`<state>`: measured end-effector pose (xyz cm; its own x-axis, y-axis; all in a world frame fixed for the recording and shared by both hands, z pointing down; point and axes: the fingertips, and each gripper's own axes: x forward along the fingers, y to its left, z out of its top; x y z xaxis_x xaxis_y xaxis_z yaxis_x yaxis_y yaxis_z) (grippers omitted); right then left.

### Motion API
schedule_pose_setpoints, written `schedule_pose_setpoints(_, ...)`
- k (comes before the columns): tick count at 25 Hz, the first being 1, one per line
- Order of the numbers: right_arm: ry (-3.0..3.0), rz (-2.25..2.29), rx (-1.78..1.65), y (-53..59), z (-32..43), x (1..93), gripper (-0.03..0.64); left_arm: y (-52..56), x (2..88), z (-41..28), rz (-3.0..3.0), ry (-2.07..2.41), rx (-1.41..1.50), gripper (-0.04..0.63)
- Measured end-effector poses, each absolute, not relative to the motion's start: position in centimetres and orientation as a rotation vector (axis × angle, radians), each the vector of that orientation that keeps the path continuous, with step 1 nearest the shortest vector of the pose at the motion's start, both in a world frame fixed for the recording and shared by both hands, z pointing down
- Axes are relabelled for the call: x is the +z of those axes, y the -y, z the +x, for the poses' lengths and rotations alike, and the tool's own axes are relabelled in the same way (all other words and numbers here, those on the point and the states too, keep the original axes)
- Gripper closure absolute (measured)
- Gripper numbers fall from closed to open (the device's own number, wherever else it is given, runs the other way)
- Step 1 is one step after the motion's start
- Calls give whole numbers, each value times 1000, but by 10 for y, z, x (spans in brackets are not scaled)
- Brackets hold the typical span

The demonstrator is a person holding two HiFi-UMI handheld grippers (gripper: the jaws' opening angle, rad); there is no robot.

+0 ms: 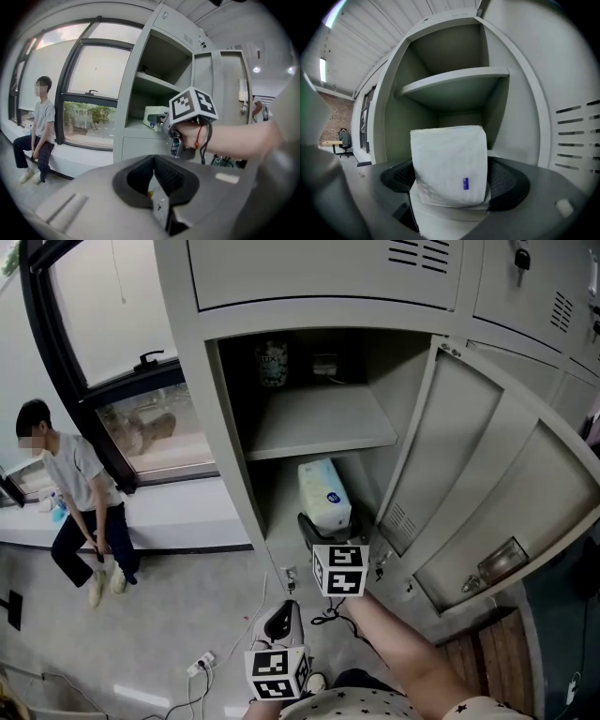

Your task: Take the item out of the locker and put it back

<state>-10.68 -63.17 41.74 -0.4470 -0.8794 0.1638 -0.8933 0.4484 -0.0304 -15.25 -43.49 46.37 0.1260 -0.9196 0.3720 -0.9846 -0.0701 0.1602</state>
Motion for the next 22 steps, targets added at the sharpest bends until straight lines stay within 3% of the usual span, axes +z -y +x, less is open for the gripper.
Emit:
schedule_pose_setpoints(3,2536,1599,165,636,-107,421,170,434,465,-157,2033,1849,245,589)
schedule_pose_setpoints(4,2540,1600,163,636,-108,421,212,434,466,-158,2032,1850,247,588)
schedule_pose_setpoints(7,2544,1592,171,635,-107,420,232,432,468,-158,2035,1843,256,589)
schedule_pose_setpoints(22,2630,1547,114,495,-46,404,244,416,445,-136,2174,1803,217,589)
